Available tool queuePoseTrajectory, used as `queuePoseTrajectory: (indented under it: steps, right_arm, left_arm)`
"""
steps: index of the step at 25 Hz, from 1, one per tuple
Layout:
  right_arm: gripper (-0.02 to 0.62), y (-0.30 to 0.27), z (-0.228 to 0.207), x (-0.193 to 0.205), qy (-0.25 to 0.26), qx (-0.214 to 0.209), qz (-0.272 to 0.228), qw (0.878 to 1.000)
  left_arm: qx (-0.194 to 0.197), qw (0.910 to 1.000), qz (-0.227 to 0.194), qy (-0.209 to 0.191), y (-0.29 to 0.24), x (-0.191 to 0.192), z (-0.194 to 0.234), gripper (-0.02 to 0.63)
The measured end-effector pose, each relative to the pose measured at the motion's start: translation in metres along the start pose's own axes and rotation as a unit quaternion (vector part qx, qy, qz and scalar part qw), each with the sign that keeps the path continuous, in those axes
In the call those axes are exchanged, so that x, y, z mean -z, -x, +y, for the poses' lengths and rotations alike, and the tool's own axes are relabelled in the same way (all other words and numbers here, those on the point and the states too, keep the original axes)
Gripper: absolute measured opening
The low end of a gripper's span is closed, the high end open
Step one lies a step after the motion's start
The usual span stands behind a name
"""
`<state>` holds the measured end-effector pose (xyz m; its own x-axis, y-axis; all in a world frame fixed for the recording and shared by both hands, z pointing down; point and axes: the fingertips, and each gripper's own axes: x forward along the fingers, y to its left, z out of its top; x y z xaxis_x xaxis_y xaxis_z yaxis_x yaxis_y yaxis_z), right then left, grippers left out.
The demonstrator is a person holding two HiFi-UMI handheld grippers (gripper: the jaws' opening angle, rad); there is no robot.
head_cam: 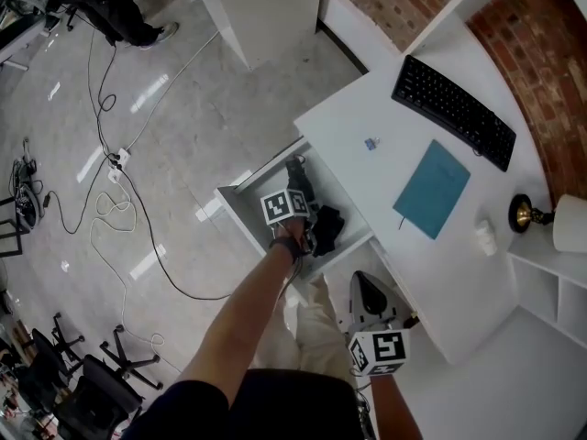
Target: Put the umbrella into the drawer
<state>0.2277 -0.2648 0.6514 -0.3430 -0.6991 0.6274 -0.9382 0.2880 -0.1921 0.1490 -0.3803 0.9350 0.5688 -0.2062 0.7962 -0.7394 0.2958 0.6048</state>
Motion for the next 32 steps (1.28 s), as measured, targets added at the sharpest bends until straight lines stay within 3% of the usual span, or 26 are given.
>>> queuePoseTrajectory:
  steps: [11, 16, 21, 22, 26, 29, 32]
  right_arm:
    - [0.0, 0.006, -0.006, -0.006, 0.007, 0.01, -0.011, 1.0]
    - [0.0, 0.01, -0.009, -0.008, 0.005, 0.015, -0.013, 1.0]
    - [0.0, 0.013, -0.011, -0.007, 0.0, 0.018, -0.016, 1.0]
    - [0.0, 0.013, -0.011, -0.008, -0.001, 0.018, -0.018, 1.0]
    - [0.0, 0.018, -0.01, -0.017, 0.001, 0.02, -0.026, 0.999]
    - [0.0, 0.024, -0.007, -0.035, 0.007, 0.018, -0.037, 0.999]
    - [0.001, 0.031, -0.001, -0.059, 0.024, 0.014, -0.051, 0.998]
  left_arm:
    - [-0.002, 0.9997, 0.014, 0.022, 0.005, 0.012, 0.01, 0.288]
    - [-0.027, 0.9994, 0.003, 0.02, 0.009, 0.01, 0.017, 0.3]
    - [-0.016, 0.9991, -0.014, 0.037, 0.019, 0.008, 0.004, 0.246]
    - [-0.021, 0.9991, -0.015, 0.033, 0.021, 0.008, 0.004, 0.191]
    - [-0.028, 0.999, -0.033, 0.007, 0.04, 0.012, -0.002, 0.03]
    - [-0.008, 0.996, -0.069, -0.055, 0.072, 0.006, -0.023, 0.018]
    - [0.02, 0.9863, -0.103, -0.127, 0.113, 0.002, -0.05, 0.018]
